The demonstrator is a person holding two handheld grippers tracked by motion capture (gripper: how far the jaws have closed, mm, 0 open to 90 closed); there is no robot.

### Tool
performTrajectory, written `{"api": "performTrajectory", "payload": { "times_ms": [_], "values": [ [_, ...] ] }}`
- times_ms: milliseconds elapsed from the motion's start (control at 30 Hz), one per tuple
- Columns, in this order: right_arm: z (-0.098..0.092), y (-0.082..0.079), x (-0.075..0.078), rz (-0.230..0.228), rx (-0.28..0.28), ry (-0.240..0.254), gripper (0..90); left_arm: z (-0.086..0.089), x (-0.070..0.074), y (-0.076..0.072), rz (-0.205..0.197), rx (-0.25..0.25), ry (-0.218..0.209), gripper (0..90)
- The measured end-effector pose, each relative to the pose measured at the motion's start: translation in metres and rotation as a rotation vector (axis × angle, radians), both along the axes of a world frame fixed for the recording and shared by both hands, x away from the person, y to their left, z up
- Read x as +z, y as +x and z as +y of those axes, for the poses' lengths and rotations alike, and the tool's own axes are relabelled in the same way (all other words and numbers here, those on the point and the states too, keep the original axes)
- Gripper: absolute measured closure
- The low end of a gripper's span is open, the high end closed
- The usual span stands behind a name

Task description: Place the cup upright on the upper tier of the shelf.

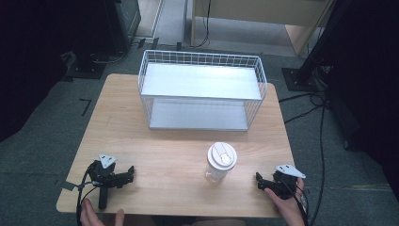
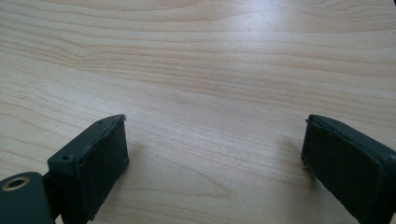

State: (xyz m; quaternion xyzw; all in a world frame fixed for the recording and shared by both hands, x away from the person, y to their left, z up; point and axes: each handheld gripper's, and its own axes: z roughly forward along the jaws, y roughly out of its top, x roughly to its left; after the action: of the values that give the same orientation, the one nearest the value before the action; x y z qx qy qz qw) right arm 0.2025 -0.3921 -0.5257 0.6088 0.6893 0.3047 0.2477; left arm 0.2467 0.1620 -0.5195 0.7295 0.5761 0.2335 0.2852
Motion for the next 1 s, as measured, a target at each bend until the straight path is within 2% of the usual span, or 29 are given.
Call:
{"api": "performTrajectory", "payload": {
  "times_ms": [300, 367, 433, 667, 1000],
  "values": [
    [0.002, -0.004, 0.0, -0.003, -0.017, -0.005, 7.1, 0.0, 0.0, 0.0, 0.002, 0.0, -0.001, 0.0],
    [0.002, -0.008, 0.001, 0.01, -0.023, -0.003, 7.4, 0.0, 0.0, 0.0, 0.002, 0.002, -0.001, 0.0],
    [0.004, -0.011, 0.002, 0.021, -0.027, -0.001, 7.4, -0.003, 0.0, 0.001, 0.002, 0.031, -0.001, 0.0],
    [0.018, -0.017, 0.005, 0.046, 0.014, 0.015, 7.4, -0.005, 0.0, 0.001, -0.001, 0.049, -0.002, 0.0],
    [0.046, -0.021, 0.007, 0.063, 0.08, -0.017, 7.4, -0.007, 0.0, 0.001, -0.001, 0.061, -0.002, 0.0]
  ]
}}
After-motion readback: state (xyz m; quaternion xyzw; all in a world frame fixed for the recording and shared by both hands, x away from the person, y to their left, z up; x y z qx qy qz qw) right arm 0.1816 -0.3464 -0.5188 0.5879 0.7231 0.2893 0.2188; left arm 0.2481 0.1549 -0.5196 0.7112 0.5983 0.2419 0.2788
